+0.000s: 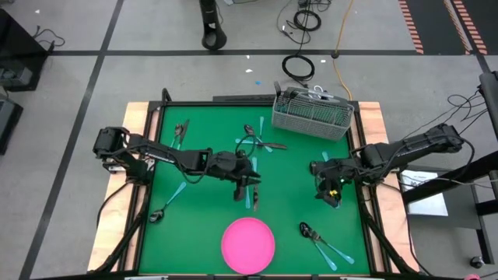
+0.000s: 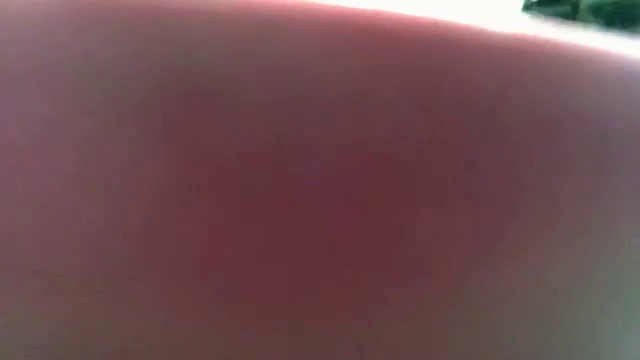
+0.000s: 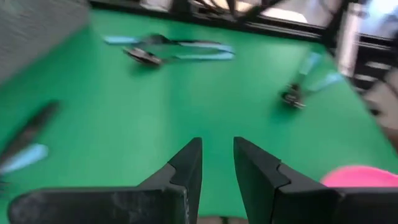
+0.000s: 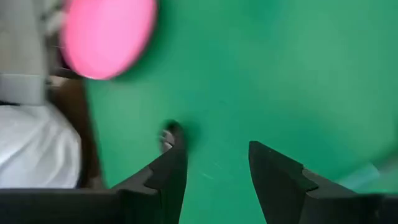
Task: Sort silverware
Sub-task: Put the blue fork into the utensil holder
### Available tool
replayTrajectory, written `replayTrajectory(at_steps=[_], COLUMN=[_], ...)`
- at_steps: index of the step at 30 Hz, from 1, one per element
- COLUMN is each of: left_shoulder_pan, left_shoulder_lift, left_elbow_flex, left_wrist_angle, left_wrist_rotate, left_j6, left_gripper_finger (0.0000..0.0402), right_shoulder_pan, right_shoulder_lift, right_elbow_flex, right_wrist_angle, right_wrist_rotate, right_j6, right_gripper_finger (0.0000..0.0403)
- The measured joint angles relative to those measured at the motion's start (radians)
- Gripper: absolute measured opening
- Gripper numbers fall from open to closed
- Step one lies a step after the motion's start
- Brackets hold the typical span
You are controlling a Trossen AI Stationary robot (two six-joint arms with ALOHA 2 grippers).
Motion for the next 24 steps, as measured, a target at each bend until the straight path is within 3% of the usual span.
replayTrajectory(at_steps=[4,10,17,24], left_shoulder_pan=[0.006,0.028,0.043,0.043], left_shoulder_lift=[0.000,0.000,0.000,0.000], left_elbow_flex=[-0.001,-0.001,-0.001,-0.001], left_wrist_angle=[0.098,0.198,0.182,0.183], left_wrist_rotate=[-0.053,-0.010,0.025,0.030], left_j6=[0.093,0.164,0.164,0.168], left_gripper_finger=[0.0093,0.0093,0.0093,0.0093], right_shoulder_pan=[-0.003,-0.043,-0.049,-0.055], right_shoulder_lift=[0.001,0.006,0.022,0.077], right_elbow_flex=[0.000,0.000,-0.057,-0.102], right_wrist_angle=[-0.212,-0.386,-0.375,-0.299], right_wrist_rotate=[0.186,0.321,0.362,0.362], right_j6=[0.109,0.255,0.372,0.365], right_gripper_finger=[0.0160,0.0160,0.0160,0.0160])
